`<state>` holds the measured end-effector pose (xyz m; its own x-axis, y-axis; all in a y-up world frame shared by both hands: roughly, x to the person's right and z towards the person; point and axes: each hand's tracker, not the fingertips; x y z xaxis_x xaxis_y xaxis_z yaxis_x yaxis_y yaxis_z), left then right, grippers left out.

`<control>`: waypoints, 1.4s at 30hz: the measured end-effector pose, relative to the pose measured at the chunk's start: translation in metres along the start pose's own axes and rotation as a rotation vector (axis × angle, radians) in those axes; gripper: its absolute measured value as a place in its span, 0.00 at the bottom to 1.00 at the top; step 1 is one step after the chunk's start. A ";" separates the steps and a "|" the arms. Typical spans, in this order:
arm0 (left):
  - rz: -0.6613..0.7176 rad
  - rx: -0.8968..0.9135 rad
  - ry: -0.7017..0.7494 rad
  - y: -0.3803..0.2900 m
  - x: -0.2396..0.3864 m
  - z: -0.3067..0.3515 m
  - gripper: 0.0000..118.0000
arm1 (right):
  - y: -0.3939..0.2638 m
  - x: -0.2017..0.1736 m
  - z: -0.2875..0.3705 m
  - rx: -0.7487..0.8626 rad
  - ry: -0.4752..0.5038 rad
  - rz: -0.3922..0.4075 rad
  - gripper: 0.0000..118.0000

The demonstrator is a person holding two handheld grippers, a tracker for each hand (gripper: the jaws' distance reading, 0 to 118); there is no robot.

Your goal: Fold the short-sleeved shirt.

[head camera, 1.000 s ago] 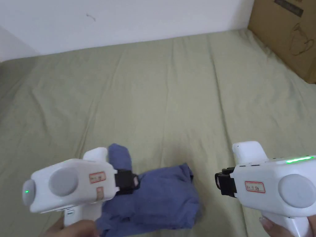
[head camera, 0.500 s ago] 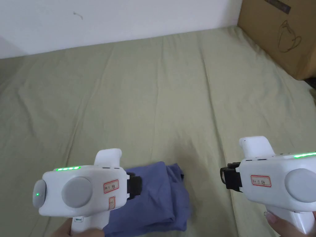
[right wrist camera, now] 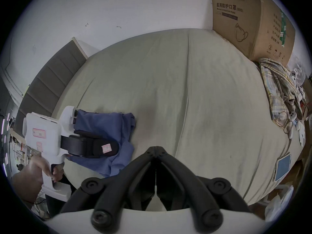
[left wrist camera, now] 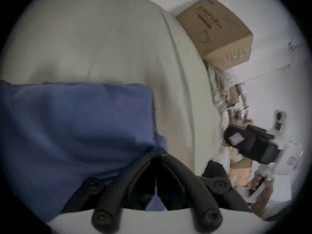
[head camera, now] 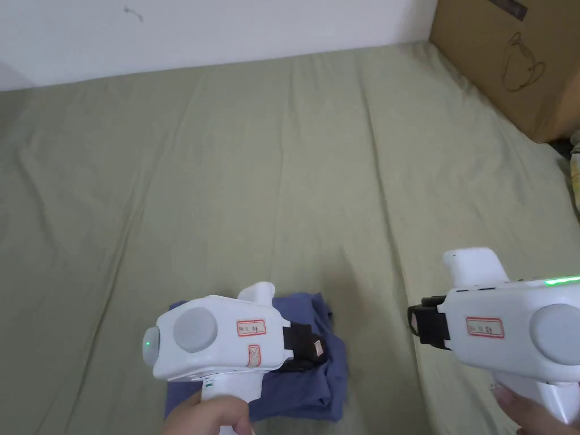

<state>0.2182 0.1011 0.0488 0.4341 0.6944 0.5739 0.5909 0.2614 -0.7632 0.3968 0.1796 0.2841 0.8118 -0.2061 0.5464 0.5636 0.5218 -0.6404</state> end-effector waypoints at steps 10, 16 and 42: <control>-0.029 0.359 0.111 -0.020 -0.037 0.186 0.01 | 0.026 0.009 0.015 0.089 0.010 -0.071 0.00; 0.101 0.405 0.193 -0.042 -0.087 0.228 0.01 | 0.030 -0.054 -0.048 -0.097 0.347 -0.044 0.00; 0.256 0.079 -0.427 -0.001 -0.150 0.079 1.00 | -0.003 -0.005 -0.130 -0.269 0.391 -0.260 0.00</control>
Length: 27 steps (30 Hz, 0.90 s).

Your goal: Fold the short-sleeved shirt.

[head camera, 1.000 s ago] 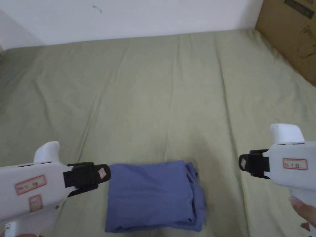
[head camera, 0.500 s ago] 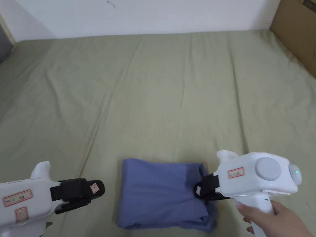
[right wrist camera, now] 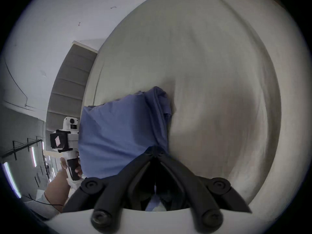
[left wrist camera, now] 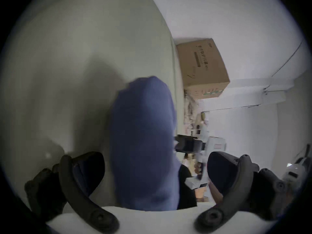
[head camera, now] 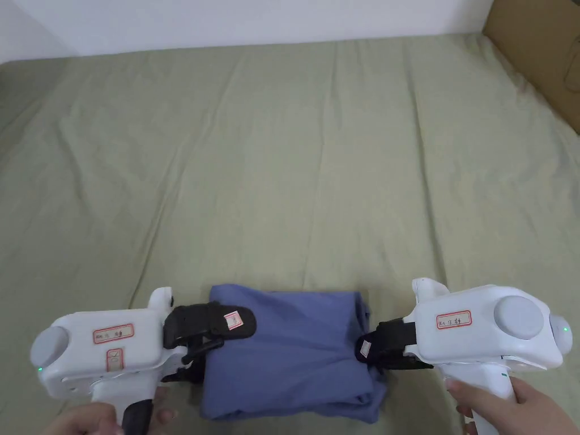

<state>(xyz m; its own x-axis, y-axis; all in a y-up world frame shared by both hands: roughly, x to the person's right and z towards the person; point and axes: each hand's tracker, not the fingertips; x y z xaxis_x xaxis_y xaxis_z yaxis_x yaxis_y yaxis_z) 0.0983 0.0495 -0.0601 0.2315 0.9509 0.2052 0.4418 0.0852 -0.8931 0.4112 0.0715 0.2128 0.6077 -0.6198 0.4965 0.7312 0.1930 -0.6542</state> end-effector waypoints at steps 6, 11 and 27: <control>-0.070 -0.029 0.203 0.016 -0.009 -0.024 0.31 | -0.009 0.003 -0.001 0.032 -0.008 0.021 0.00; -0.114 -0.008 0.294 -0.011 0.031 -0.026 0.21 | -0.015 -0.004 0.022 0.103 -0.042 -0.016 0.00; -0.281 0.178 0.830 0.011 0.044 0.284 0.20 | -0.049 -0.325 -0.056 0.381 -0.369 0.392 0.00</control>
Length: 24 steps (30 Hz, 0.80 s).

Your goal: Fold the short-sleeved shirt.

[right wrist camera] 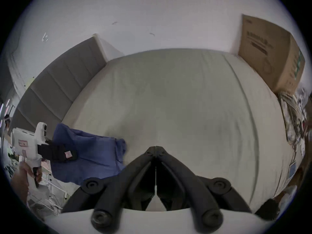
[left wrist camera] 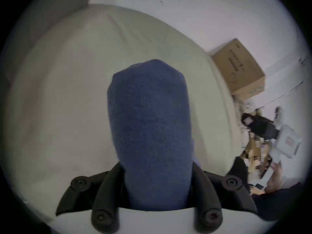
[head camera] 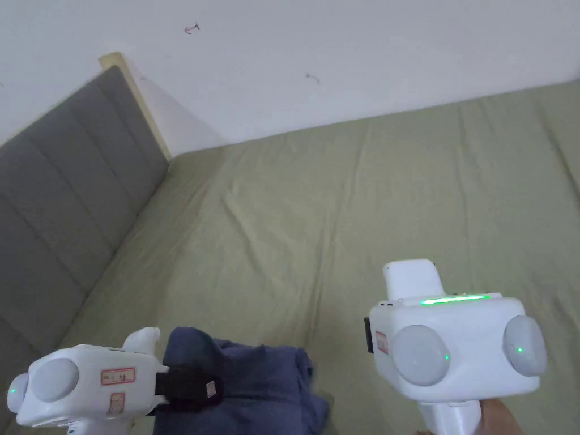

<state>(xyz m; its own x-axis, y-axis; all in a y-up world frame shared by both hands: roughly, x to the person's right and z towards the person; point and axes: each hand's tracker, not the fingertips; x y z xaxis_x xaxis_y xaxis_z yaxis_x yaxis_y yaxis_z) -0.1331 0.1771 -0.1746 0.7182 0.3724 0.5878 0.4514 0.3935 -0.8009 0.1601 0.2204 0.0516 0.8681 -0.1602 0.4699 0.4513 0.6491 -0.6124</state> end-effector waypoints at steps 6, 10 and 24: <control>-0.054 -0.016 0.335 0.015 -0.056 0.028 0.26 | -0.002 -0.057 -0.017 -0.001 0.016 -0.005 0.00; -0.132 -0.062 0.559 0.019 -0.075 0.023 0.42 | -0.006 -0.066 -0.029 -0.022 0.008 0.009 0.00; -0.237 0.254 0.681 -0.014 0.052 0.021 0.06 | -0.007 -0.023 -0.022 0.016 -0.064 -0.006 0.00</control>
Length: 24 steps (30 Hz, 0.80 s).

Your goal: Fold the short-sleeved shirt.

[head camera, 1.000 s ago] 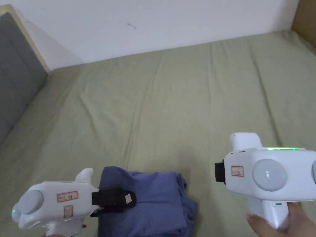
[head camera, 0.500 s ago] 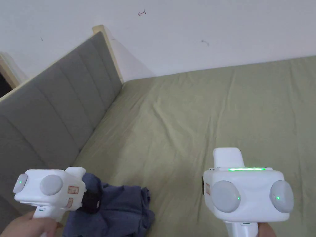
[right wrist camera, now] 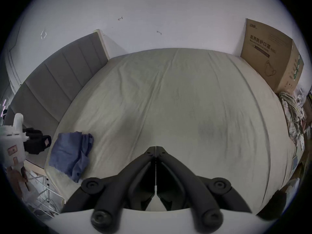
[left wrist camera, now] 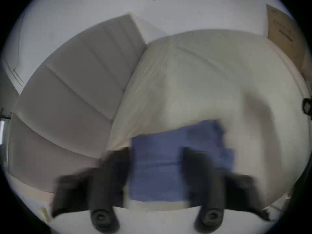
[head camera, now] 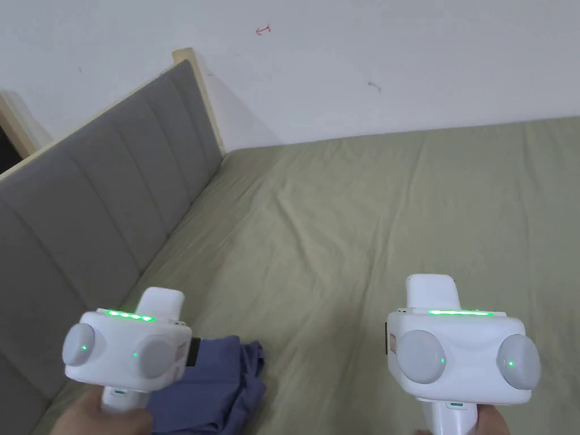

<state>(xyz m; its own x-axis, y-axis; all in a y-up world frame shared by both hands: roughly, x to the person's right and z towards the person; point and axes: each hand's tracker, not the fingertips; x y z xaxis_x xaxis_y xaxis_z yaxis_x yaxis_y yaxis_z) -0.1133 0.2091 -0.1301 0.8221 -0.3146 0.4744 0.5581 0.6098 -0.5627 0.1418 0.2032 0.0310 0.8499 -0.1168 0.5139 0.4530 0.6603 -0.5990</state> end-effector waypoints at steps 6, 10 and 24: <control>0.209 0.158 -0.256 0.024 0.156 0.061 0.00 | 0.006 0.101 0.043 0.123 -0.031 -0.010 0.00; 0.191 0.351 -0.353 0.054 0.248 0.124 0.00 | 0.008 0.195 0.098 0.261 -0.124 0.005 0.00; 0.250 0.875 -0.279 0.082 0.279 0.296 0.76 | 0.033 0.287 0.275 0.868 -0.159 0.039 0.78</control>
<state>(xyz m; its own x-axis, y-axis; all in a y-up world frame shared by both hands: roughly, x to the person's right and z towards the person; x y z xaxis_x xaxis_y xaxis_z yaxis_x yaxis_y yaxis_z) 0.1282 0.3862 0.1565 0.7869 0.0142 0.6169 -0.0049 0.9998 -0.0167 0.3260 0.3958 0.3277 0.7836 -0.0209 0.6209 0.0051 0.9996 0.0272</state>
